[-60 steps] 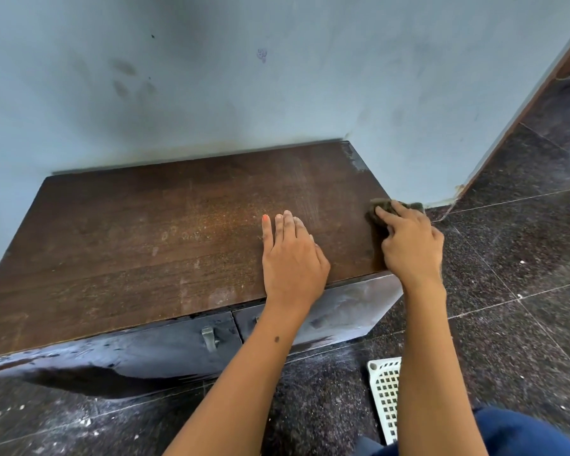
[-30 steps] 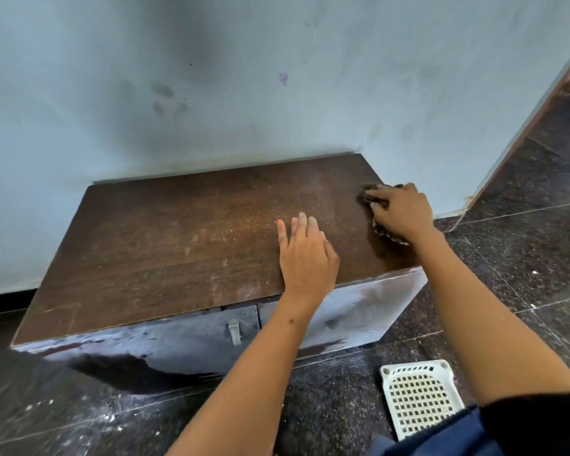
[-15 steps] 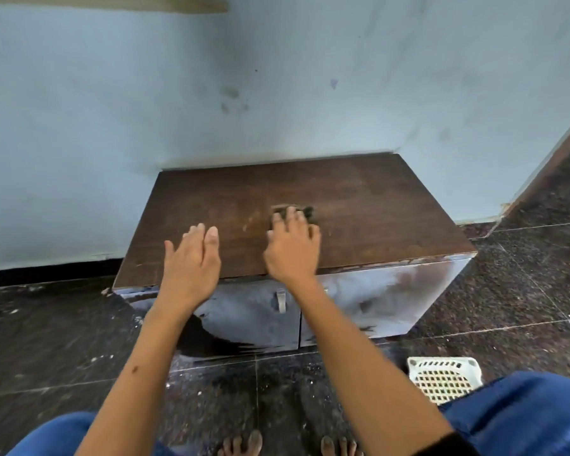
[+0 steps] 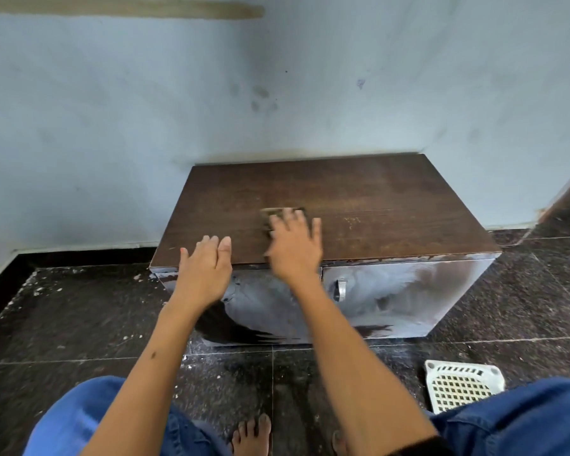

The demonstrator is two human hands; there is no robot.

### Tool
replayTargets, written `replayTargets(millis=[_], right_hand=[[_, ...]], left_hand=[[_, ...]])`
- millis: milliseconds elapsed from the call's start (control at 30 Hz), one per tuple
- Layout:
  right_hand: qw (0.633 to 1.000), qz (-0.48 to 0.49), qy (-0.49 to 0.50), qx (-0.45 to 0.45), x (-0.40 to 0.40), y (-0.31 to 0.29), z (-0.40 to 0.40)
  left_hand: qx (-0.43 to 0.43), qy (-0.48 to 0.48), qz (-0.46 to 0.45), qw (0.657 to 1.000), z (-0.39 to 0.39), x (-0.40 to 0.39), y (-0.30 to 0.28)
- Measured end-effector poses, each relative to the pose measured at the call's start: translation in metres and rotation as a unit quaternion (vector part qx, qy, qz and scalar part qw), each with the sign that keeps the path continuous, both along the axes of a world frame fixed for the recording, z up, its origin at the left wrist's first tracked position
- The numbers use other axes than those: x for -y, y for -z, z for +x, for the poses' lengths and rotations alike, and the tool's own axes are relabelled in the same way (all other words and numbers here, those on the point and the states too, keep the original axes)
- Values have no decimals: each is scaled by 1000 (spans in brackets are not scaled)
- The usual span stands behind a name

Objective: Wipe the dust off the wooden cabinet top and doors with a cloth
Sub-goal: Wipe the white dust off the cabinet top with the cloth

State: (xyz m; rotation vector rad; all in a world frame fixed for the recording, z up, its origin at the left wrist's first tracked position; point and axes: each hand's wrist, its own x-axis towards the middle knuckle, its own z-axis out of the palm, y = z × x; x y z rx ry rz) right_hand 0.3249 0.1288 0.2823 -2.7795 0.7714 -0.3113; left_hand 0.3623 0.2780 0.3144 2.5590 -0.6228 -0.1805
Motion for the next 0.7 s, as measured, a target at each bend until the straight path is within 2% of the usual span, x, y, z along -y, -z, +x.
replayTargets(millis=[133,267,400,467,567,700], right_hand=[[989,-1,146,-2,94,-2,-74],[968,6,250,-6,177,-8,-141],[951,39,308,-16,210,-19,-141],[956,17,292,-29,202,-22,-116],[981,-26,193,-27,163,-22,-61],[998,-45,49,-6,70,-17,14]], left_hand=[[-3,5,-12,1000,2,-2,2],[-1,-4,-18,1000,12,-15,-6],[1,-33,-25,999,25,-34,-14],[-7,-44,-41,998,30,-38,-17],[-11,-41,-65,997,38,-34,-20],[8,-34,-3,999,56,-29,-16]])
